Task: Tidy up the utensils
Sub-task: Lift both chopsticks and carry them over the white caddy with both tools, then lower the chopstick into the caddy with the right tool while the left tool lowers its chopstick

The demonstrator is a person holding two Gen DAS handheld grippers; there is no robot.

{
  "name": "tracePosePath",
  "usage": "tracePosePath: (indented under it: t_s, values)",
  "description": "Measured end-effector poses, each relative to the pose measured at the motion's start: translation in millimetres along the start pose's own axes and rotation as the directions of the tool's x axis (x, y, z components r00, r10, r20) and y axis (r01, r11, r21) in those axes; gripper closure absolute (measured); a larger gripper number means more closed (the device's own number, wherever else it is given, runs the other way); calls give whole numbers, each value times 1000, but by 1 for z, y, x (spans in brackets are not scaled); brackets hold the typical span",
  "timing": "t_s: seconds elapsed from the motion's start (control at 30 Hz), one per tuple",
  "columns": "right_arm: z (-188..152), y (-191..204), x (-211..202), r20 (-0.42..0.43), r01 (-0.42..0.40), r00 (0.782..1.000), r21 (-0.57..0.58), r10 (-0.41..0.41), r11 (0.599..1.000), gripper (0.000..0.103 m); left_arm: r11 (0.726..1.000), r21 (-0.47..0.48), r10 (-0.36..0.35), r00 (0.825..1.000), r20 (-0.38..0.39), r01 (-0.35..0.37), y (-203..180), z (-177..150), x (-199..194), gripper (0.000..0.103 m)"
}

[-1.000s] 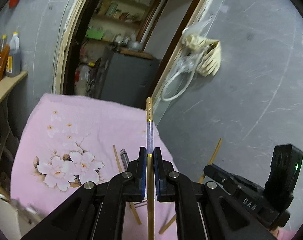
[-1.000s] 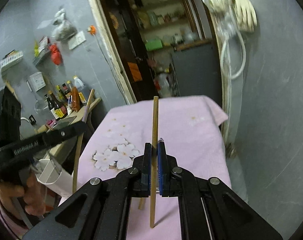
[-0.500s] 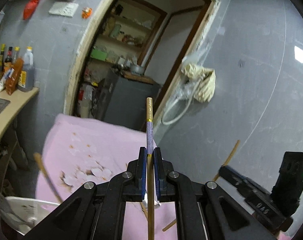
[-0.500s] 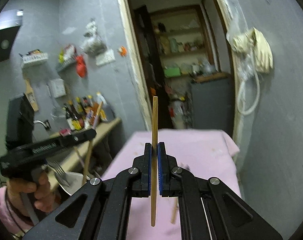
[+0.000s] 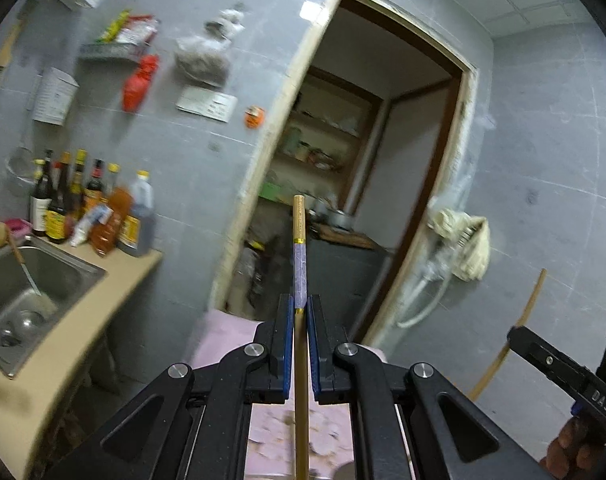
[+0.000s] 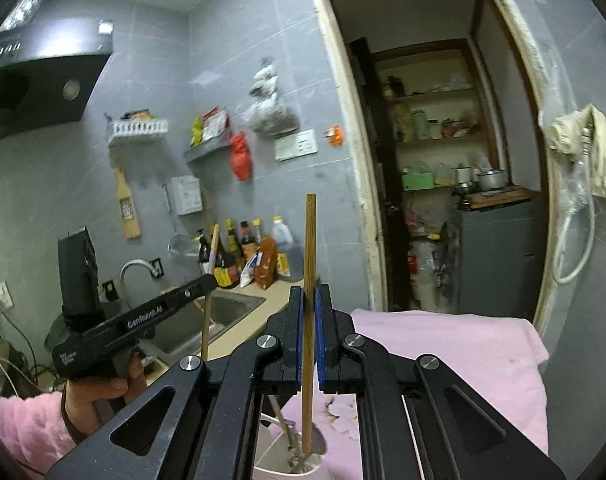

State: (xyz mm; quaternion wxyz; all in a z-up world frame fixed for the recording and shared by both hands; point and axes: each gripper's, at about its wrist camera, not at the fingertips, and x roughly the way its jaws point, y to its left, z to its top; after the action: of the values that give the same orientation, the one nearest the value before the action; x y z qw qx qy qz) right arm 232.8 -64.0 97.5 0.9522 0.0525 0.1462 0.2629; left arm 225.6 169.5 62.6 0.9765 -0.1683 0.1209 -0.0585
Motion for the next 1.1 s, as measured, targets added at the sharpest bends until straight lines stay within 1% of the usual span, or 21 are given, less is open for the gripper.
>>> tracePosePath:
  t_s: [0.17,0.33,0.4,0.6,0.7,0.83,1.1]
  values:
    - [-18,15,19,-51,2,999,-44,-4,999,98,998,-26,61,998,31,-61,28,-5,-6,96]
    - [-35,17,30,-92,12,996,-44,-16,999,98,994,5,112,991,78,-113,42,-15,-12,96]
    - [-40,16,33,-96,24,995,-43,-28,999,98,993,2,113,989,94,-114,45,-18,-11,96]
    - [-54,15,36,-105,54,993,-48,-59,997,98,993,-49,108,988,113,-103,55,-27,-2,96]
    - [-61,14,37,-109,57,992,-46,-62,997,98,992,-35,125,983,135,-121,53,-32,1,96]
    - [-68,16,39,-98,67,993,-44,-71,997,98,989,-12,149,978,143,-149,51,-41,5,96]
    - [-85,18,43,-125,68,989,-62,-76,996,98,987,-2,160,977,139,-161,49,-59,-1,96]
